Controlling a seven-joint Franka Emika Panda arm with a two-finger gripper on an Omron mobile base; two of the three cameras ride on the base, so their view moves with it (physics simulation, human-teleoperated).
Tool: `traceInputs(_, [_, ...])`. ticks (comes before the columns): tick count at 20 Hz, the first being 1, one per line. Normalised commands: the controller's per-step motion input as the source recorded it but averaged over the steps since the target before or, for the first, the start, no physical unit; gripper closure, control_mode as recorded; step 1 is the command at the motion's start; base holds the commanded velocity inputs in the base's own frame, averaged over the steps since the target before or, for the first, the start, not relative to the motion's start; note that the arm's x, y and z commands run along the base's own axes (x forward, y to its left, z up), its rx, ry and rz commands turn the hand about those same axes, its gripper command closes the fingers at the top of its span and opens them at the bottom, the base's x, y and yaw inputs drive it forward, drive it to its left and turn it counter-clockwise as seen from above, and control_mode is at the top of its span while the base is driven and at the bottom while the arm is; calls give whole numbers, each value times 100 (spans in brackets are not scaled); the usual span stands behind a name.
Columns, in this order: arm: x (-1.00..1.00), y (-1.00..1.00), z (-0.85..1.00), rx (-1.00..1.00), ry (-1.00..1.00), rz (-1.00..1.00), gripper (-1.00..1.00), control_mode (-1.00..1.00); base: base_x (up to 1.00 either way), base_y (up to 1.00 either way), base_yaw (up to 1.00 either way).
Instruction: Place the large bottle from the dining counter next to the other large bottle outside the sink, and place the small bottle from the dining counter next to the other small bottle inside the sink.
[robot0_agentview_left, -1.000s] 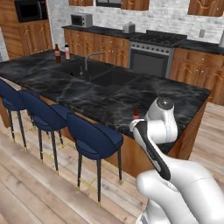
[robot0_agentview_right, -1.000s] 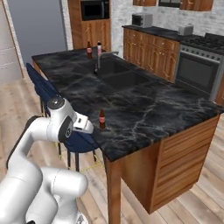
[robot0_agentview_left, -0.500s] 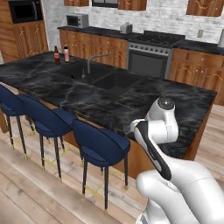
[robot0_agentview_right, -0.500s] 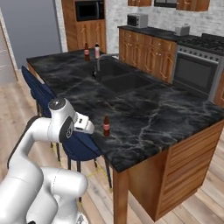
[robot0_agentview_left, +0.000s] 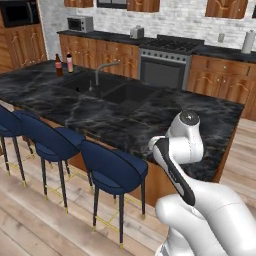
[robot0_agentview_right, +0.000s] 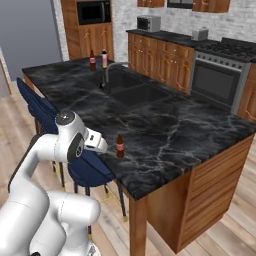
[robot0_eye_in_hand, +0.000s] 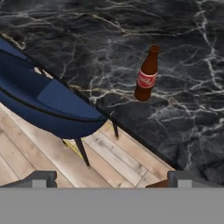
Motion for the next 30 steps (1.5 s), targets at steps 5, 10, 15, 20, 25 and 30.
traceInputs(5, [0, 0, 0, 0, 0, 0, -100, 100, 33, 0, -12])
traceInputs(10, [0, 0, 0, 0, 0, 0, -100, 100, 39, 0, -10])
traceInputs(15, [0, 0, 0, 0, 0, 0, -100, 100, 42, 0, -9])
traceInputs(20, [0, 0, 0, 0, 0, 0, -100, 100, 43, 0, -8])
traceInputs(25, [0, 0, 0, 0, 0, 0, -100, 100, 38, 0, -7])
traceInputs(30, [0, 0, 0, 0, 0, 0, -100, 100, 30, 1, -6])
